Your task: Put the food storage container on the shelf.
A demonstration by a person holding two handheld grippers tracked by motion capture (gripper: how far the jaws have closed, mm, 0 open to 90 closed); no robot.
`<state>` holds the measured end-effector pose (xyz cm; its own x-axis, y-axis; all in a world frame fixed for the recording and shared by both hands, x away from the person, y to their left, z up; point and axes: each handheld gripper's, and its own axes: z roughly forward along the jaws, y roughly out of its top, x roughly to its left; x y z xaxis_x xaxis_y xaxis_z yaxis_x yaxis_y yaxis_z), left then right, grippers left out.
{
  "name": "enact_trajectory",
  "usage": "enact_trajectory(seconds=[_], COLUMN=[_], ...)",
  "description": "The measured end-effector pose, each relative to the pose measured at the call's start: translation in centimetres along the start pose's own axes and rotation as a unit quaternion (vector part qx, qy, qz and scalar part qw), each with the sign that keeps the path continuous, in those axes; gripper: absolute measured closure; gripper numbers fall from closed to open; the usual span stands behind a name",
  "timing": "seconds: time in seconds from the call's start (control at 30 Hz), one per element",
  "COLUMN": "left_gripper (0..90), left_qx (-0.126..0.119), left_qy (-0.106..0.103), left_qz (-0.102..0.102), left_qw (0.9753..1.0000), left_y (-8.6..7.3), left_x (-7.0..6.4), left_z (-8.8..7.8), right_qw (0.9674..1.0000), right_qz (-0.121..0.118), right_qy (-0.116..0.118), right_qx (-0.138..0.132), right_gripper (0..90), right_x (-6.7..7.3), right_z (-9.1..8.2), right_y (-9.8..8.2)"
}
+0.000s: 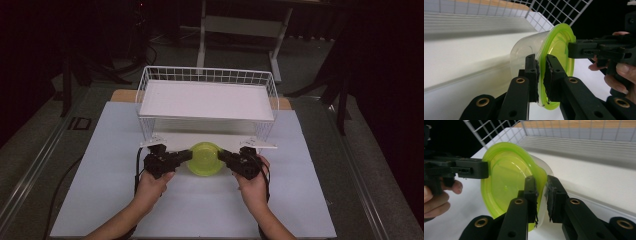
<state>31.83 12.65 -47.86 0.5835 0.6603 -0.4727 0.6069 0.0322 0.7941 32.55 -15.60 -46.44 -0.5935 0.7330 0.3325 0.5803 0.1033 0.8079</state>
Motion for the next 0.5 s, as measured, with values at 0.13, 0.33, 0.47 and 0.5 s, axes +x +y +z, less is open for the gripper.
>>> enact_trajectory(seconds=[0.13, 0.33, 0.47, 0.5], left_gripper=[82.0, 81.7, 81.6, 81.6], left_qx=[-0.009, -0.011, -0.017, -0.017], left_qy=[0.006, 0.019, 0.022, 0.023], left_qz=[0.003, 0.014, 0.011, 0.011], left_qw=[0.9999, 0.9997, 0.9996, 0.9995], left_y=[0.6, 1.4, 1.6, 1.6], left_x=[0.7, 1.6, 2.2, 2.4], left_z=[0.9, 2.1, 2.7, 2.8], right_qw=[0.9999, 0.9995, 0.9992, 0.9992], right_qz=[0.001, 0.01, 0.015, 0.016], right_qy=[-0.011, -0.023, -0.031, -0.031], right_qx=[-0.01, -0.019, -0.019, -0.018], right_gripper=[79.3, 79.4, 79.3, 79.3], right_x=[-0.7, -1.6, -2.0, -2.1], right_z=[0.8, 2.1, 2.7, 2.8], right_y=[0.6, 0.9, 1.2, 1.3])
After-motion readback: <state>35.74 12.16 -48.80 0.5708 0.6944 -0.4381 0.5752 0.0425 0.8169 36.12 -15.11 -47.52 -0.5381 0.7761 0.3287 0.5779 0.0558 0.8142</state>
